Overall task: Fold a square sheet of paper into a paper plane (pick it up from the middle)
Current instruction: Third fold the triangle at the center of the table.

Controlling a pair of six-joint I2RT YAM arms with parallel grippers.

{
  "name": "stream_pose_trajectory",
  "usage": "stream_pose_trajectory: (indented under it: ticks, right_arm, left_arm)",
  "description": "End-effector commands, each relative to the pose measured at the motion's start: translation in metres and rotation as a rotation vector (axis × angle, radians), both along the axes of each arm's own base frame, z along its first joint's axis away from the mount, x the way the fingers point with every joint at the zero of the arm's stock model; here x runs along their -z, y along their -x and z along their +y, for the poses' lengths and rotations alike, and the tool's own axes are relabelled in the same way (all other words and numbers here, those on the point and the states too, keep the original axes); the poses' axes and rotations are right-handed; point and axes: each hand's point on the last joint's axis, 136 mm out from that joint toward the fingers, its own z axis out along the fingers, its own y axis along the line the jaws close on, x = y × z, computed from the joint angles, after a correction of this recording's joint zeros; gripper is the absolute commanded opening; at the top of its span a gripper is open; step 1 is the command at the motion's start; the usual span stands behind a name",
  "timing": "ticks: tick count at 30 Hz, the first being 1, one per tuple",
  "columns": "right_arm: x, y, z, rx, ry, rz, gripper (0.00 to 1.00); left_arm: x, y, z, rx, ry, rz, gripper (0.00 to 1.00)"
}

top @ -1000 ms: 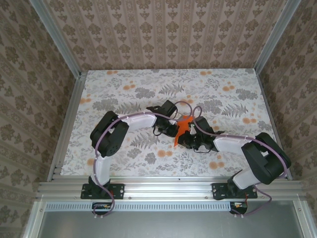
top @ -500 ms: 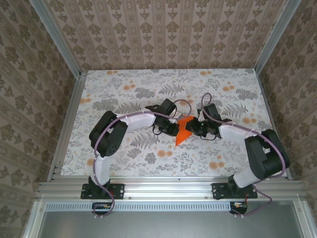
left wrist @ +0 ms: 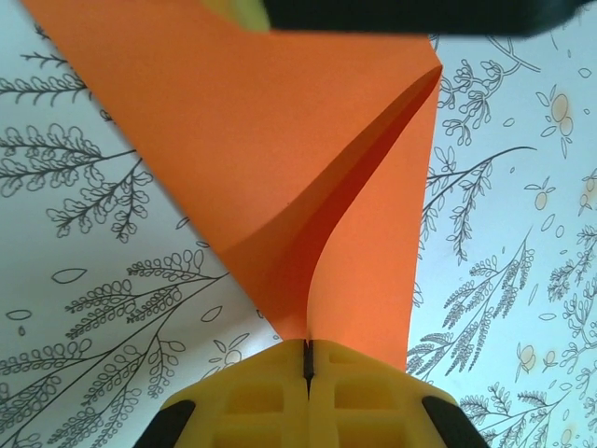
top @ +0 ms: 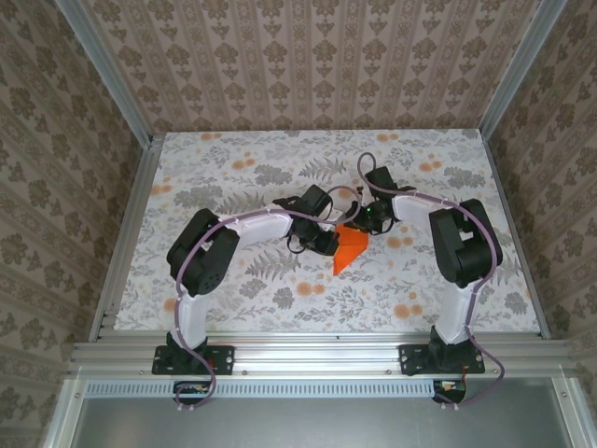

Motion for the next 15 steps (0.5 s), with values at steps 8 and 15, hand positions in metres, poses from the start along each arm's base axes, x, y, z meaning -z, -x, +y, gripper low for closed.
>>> stream_pose_trajectory:
  ticks: [8,15]
  right_arm:
    - [0.018,0.043,0.024,-0.272,-0.016,0.122,0.16]
    - [0.018,0.044,0.015,-0.283,0.033,0.130,0.17]
  left_arm:
    - [-0.014,0.005,-0.009,0.036,0.029,0.007,0.00]
    - [-0.006,0.008,-0.008,0.043,0.008,0.019,0.00]
